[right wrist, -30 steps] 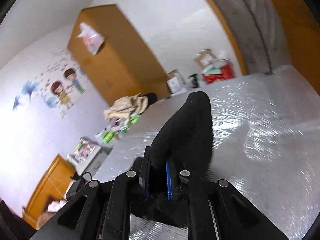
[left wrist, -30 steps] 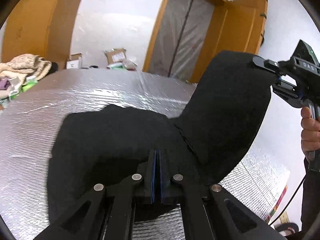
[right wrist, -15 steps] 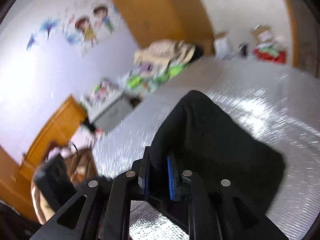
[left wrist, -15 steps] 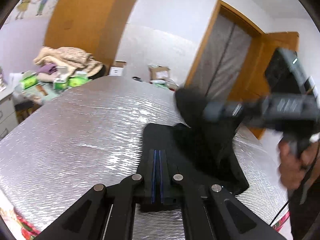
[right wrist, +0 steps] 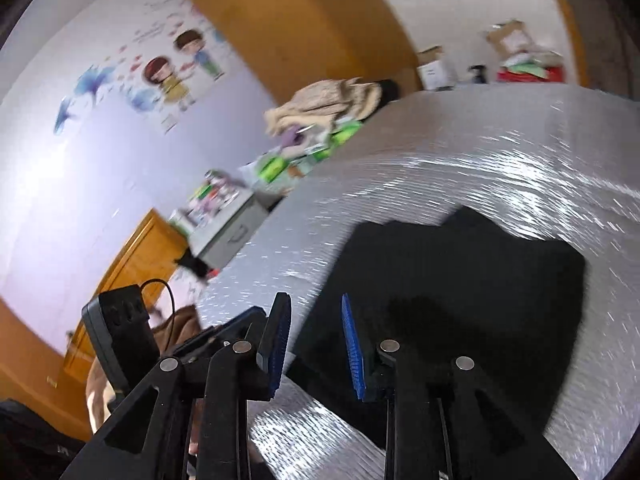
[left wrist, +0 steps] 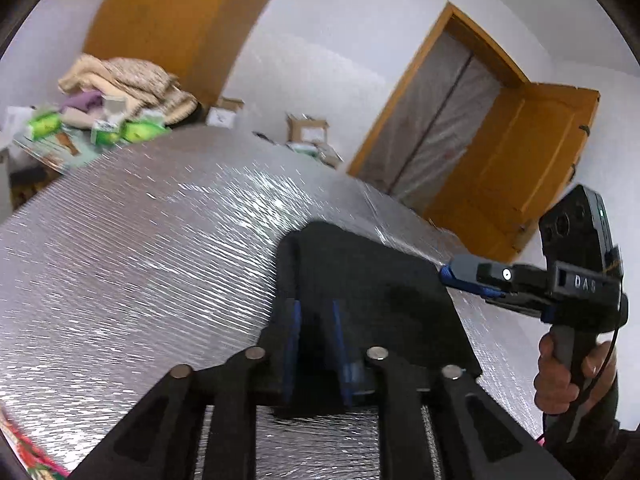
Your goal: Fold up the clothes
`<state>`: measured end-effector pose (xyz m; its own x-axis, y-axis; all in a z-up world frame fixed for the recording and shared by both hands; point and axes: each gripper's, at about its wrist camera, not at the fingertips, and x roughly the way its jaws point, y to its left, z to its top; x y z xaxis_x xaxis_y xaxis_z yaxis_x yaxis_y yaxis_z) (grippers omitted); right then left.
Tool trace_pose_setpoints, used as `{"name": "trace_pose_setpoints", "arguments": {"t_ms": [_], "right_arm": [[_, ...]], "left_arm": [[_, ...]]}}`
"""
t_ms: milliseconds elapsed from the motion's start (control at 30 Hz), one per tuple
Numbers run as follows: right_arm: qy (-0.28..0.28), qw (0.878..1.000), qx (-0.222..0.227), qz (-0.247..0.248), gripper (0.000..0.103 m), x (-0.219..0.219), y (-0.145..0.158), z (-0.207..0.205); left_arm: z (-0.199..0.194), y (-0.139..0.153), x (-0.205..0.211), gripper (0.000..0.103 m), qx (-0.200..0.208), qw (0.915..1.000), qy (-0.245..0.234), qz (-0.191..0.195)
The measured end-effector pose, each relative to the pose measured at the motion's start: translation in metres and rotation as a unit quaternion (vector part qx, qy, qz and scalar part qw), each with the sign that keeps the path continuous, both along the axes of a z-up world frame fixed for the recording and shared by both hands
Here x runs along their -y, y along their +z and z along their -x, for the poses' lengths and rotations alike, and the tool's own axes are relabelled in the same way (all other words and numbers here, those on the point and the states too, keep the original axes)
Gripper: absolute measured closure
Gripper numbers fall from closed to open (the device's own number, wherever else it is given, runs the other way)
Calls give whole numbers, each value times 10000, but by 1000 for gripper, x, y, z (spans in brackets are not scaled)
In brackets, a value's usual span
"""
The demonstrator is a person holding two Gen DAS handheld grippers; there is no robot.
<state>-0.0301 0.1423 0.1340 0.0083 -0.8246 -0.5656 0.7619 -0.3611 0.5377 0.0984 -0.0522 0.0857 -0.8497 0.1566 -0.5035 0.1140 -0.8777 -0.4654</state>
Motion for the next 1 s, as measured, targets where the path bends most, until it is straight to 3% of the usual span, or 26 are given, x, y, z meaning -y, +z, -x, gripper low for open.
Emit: {"name": "trace_pose_setpoints", "arguments": {"t_ms": [233,267,300,467,700,900,1000], "right_arm": [[-336,9991,187,-150,75,-39,-24,4],[-375,9989,216,-172,75,-43,-27,5],[-417,9987,226,-202,75,-46,-31,6],[-566,9978,129,-311,76,-57,-39,6],[-610,9973,-291,-287,76,-61,-34,5],[-647,9954,-651,-267,76,-64,-30,4],[-982,9916,-780,-324,76,-64,-26,17]], "left_arm": [[28,-23,-2,79,539,9980,-241,-234],[29,-24,-1,81,581,9977,-262,-248],[29,-24,-1,92,578,9977,-266,-239],[23,-25,1,99,615,9976,-261,193],[22,-30,2,98,679,9966,-360,314],[11,-2,6,98,381,9974,-93,608],[19,17,4,98,162,9967,-85,789]]}}
